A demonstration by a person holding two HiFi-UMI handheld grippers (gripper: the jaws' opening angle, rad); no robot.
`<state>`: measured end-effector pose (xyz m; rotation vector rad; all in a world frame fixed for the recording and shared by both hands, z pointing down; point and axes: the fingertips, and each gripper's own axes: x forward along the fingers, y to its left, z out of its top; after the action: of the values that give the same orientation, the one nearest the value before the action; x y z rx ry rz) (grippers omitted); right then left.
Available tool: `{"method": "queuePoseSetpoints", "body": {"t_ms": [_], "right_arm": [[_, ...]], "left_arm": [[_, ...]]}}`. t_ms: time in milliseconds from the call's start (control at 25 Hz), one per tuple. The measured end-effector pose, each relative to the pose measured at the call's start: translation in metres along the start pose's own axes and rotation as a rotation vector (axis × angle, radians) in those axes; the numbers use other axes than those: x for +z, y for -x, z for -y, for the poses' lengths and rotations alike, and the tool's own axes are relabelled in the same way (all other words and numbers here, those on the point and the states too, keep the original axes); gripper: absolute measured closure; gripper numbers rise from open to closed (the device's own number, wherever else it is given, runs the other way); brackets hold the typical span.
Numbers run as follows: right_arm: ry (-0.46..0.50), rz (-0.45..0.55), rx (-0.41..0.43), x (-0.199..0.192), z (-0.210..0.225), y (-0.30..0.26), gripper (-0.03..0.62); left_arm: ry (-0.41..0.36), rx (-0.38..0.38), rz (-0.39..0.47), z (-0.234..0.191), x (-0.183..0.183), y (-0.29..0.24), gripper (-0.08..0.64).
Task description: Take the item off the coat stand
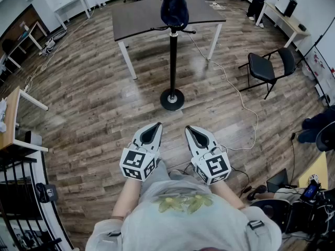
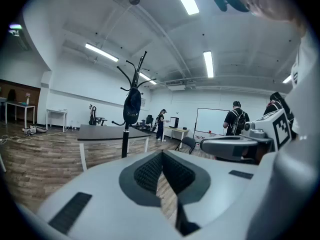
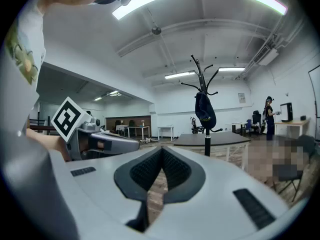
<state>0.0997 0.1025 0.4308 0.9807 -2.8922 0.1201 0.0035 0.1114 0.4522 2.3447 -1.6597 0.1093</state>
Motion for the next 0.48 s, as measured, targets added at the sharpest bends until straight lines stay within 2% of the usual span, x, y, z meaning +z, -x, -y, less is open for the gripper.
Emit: {"method": "queuePoseSetpoints", "body": {"t_ms": [200, 480], "right_arm": [[0.048, 0.042, -0.002, 0.008, -0.001, 0.006, 0.586], [0.042, 0.044, -0.018, 0.011, 0.009, 0.000, 0.586]], "left_arm": [[-0.002, 0.011, 0.009, 0.006, -0.002, 0.000, 0.545], [-0.010, -0.003, 0.006, 0.002, 0.005, -0.014, 0.545]]}}
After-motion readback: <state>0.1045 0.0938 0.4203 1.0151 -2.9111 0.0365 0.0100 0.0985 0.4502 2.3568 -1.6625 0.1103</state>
